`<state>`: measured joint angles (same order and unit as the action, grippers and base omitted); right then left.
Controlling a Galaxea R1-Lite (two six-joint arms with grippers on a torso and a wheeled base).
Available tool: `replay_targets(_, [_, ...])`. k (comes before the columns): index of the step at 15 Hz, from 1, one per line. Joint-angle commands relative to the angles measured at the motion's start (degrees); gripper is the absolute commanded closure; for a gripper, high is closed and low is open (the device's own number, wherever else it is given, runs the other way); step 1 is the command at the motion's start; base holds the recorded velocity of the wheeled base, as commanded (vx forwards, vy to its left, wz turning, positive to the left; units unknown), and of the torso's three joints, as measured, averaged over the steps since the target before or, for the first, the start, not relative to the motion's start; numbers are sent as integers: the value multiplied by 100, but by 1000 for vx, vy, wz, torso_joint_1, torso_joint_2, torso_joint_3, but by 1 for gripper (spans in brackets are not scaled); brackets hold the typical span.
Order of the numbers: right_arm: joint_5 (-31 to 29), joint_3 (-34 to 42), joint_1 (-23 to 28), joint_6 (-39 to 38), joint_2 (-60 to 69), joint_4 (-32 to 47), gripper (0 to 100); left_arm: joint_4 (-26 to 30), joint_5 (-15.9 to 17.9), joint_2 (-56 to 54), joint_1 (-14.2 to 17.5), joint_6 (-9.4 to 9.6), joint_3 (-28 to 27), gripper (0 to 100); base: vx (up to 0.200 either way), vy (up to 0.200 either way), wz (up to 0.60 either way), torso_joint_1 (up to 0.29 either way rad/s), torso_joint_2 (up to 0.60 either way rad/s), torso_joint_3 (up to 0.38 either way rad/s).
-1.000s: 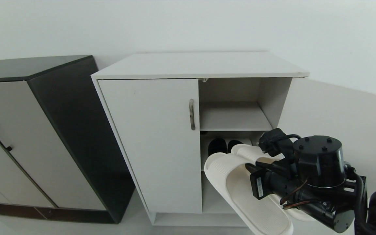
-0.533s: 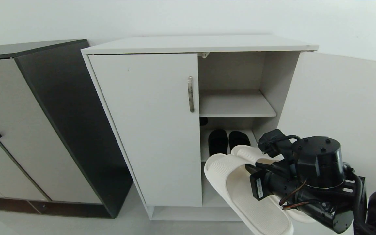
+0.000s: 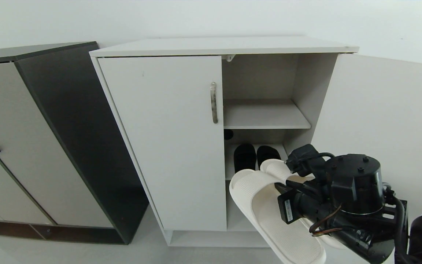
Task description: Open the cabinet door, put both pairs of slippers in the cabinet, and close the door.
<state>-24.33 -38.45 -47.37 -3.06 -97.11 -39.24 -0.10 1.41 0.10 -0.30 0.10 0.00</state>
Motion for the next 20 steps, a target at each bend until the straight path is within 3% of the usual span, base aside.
replay_targets(1, [-151,-207,-70,-72,-221,4,100,1,-1,8,4,-1,0,100,0,0,0,0,0,0])
replay_targets(7, [-151,-216,-114,-72,-256,13,100,1,-1,8,-5,-1,0,100,0,-167,0,-1,4,4])
replay_targets(12, [-186,-514,-334,-327,-344,189,100,1,8,8,-5,-1,0,100,0,0,0,0,0,0])
replay_targets(14, [-590,-1464,-615,-1039,-396,1454,100,1,8,8,-5,-1,0,100,0,0,0,0,0,0])
replay_targets(16, [-1408,-2518,-712,-1830,-634,2808,100,1,8,8,-5,-1,0,100,0,0,0,0,0,0])
replay_targets(18, [-1900,-3125,-730,-2085,-801,3423,100,1,8,8,-5,-1,0,100,0,0,0,0,0,0])
replay_targets(20, [-2163,-3476,-765,-1935,-853,3537,100,1,8,8,-5,-1,0,100,0,0,0,0,0,0])
